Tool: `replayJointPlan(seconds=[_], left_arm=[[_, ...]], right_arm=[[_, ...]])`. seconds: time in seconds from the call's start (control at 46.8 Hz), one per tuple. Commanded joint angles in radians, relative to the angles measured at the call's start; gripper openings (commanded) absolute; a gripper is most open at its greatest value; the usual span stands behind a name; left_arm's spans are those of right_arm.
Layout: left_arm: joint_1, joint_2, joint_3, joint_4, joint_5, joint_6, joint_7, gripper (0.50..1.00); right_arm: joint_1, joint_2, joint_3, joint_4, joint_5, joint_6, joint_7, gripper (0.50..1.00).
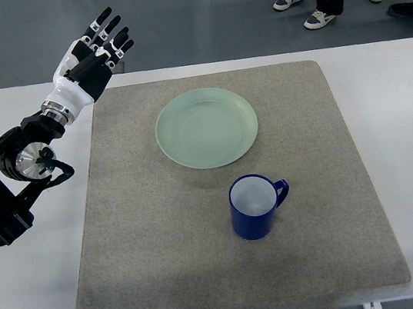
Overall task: Place cup left of plate with left hand
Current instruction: 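Swing the left hand over the mat toward the plate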
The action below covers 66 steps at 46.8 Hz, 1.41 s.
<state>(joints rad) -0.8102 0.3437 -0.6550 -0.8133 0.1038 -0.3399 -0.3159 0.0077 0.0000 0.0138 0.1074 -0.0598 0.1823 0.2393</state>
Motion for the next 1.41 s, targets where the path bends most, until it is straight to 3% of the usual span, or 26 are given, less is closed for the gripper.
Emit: replayJointPlan(seconds=[0.0,0.556,0.812,1.389], left_arm=[[0.000,0.035,0.044,-0.044,0.004,-0.022,0.000,0.996],[0.000,0.179,0.176,-0.165,0.201,-0.271,-0.002,0.996],[0.020,0.284,0.204,-0.294,0.324,-0.271,-0.002,0.996],[0.100,0.249,0.210,-0.363,0.536,-0.271,-0.003,0.996]], right_arm=[[0.000,0.000,0.000,0.000,0.000,0.000,0.000,0.932],[0.000,0.000,0.000,0.000,0.000,0.000,0.000,0.932],[0.000,0.000,0.000,0.000,0.000,0.000,0.000,0.932],[0.000,0.000,0.000,0.000,0.000,0.000,0.000,0.932]])
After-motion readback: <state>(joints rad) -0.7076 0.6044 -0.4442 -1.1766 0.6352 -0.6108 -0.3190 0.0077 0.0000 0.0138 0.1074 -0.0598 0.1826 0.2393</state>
